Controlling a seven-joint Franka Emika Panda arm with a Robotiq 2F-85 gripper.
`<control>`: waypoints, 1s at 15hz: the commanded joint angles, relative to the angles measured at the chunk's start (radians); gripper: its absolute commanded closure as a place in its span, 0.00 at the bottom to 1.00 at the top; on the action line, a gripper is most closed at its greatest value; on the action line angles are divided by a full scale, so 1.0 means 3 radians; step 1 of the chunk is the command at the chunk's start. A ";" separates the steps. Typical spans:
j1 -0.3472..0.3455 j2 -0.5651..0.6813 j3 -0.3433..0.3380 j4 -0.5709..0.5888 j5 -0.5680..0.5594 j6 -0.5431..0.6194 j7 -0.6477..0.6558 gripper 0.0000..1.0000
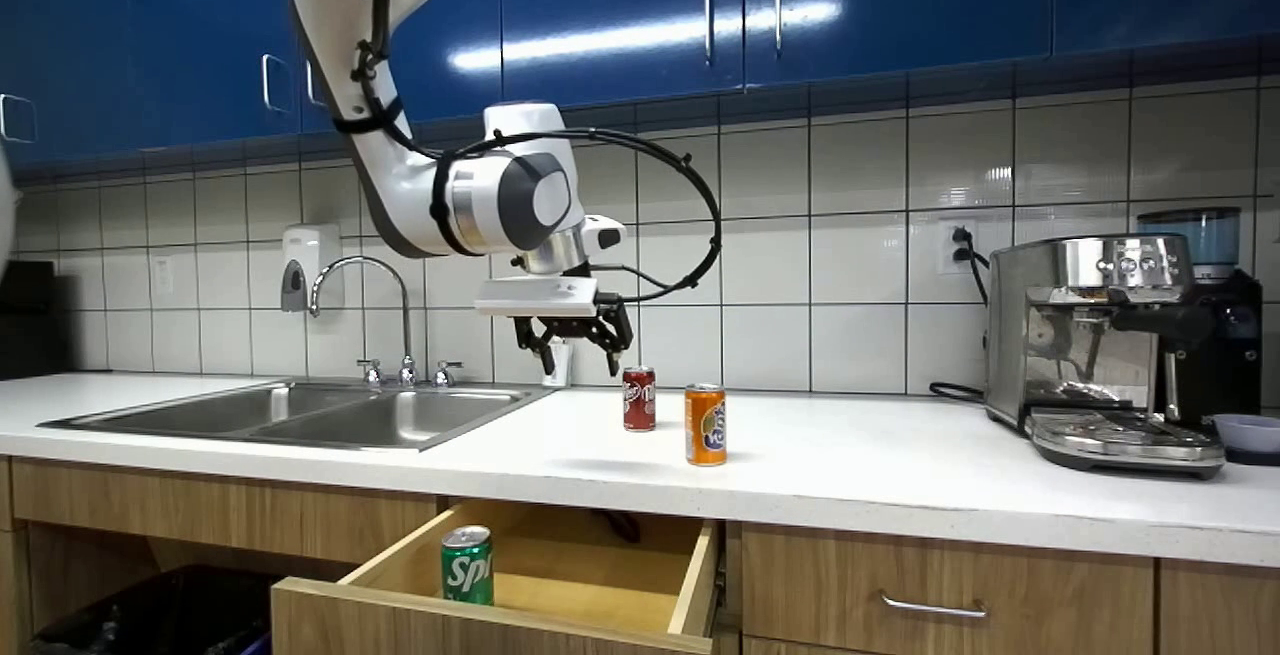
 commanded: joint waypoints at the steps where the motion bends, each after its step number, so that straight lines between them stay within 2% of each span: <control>1: -0.0118 0.0256 0.0042 0.0427 0.0164 -0.0220 -0.0242 0.00; 6: -0.0199 0.0513 0.0056 0.0831 0.0237 -0.0406 -0.0313 0.00; 7: -0.0292 0.0554 0.0134 0.0906 0.0164 -0.0446 -0.0256 0.00; 15: -0.0406 0.0889 0.0214 0.1488 0.0172 -0.0779 -0.0252 0.00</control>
